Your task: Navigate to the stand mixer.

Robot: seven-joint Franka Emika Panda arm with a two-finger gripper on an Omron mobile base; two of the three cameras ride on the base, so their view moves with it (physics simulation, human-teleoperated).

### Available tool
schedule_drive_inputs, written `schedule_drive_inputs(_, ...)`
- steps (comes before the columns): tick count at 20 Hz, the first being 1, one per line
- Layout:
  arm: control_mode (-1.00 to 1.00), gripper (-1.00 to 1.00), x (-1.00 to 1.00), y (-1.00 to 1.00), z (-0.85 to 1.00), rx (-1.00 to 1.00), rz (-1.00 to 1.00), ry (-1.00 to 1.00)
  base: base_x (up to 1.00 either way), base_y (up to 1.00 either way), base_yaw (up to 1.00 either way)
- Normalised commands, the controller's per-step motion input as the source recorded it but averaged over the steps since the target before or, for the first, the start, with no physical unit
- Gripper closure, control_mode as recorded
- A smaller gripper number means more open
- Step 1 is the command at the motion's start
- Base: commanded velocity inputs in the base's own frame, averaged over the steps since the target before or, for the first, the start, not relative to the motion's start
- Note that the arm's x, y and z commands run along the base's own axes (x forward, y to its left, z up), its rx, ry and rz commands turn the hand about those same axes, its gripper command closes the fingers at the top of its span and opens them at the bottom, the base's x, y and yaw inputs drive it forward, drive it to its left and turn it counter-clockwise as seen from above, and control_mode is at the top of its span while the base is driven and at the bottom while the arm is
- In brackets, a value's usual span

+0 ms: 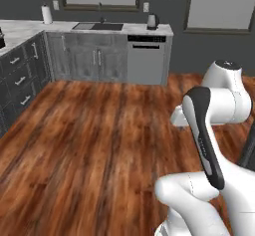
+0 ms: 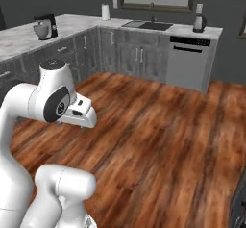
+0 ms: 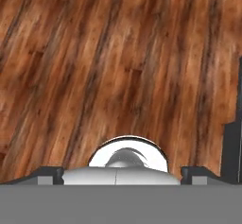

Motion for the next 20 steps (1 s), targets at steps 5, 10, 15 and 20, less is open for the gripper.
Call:
schedule_drive_inputs(5,1.00,-1.00,0.00,0.00,0.00,0.00,0.00,0.00,0.65,0.17,0.70)
schedule_drive_inputs(10,1.00,-1.00,0.00,0.00,0.00,0.00,0.00,0.00,1.00,0.00,0.21)
schedule_drive_inputs(15,1.00,-1.00,0.00,0.00,0.00,0.00,0.00,0.00,1.00,0.00,0.13)
schedule_drive_inputs(20,1.00,-1.00,0.00,0.00,0.00,0.00,0.00,0.00,1.00,0.00,0.23)
